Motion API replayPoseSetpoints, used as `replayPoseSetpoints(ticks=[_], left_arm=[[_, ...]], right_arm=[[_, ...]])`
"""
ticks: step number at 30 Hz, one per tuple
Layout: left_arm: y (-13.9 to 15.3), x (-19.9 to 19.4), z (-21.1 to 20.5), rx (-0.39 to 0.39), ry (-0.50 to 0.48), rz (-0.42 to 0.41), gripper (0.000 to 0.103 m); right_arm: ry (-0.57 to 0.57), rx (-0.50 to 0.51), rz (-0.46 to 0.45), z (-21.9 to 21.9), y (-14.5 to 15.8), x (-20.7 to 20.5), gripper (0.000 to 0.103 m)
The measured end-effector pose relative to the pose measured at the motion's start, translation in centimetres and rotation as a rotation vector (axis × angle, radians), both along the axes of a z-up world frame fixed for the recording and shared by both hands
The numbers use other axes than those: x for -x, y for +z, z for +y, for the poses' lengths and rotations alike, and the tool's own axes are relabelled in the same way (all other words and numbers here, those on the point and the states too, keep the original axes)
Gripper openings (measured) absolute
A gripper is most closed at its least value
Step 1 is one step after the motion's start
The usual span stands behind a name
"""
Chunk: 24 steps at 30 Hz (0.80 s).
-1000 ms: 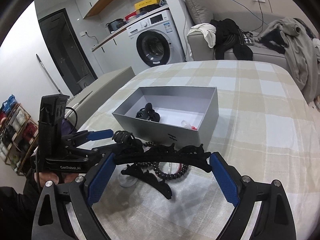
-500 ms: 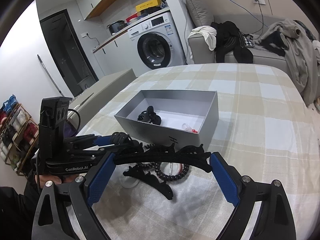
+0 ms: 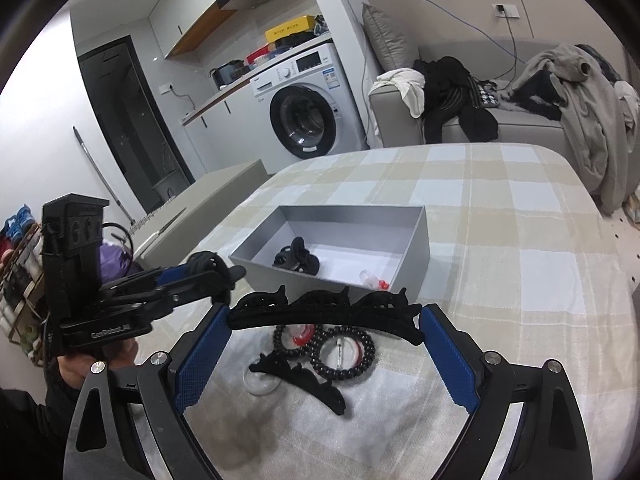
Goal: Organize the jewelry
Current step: 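Lower the clip and hair tie into the grey box and open both tools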
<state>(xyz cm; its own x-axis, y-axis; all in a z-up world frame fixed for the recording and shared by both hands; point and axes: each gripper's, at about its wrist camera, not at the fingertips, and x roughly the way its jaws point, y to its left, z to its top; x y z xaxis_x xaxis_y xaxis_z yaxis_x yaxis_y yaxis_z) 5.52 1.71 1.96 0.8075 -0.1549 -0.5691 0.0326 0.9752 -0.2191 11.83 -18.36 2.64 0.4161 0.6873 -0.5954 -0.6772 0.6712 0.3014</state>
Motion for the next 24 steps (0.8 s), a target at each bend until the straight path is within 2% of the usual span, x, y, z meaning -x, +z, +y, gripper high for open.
replayPoseSetpoints(ticks=[13,19,24], left_arm=[[1.5,-2.5,1.1,-0.015,0.037,-0.093,0.044],[1.1,-3.9,1.3,-0.028,0.043,-0.113,0.044],[0.4,-4.8,1.1,-0.040,0.041,-0.096,0.044]], right_arm=[[-0.074,-0.074,0.023,0.5,1.9,-3.1,0.095],[-0.084,-0.085,0.056,1.4,0.9,-4.7,0.095],[-0.074,-0.082,0.079,2.6,0.1,-5.4,0.095]])
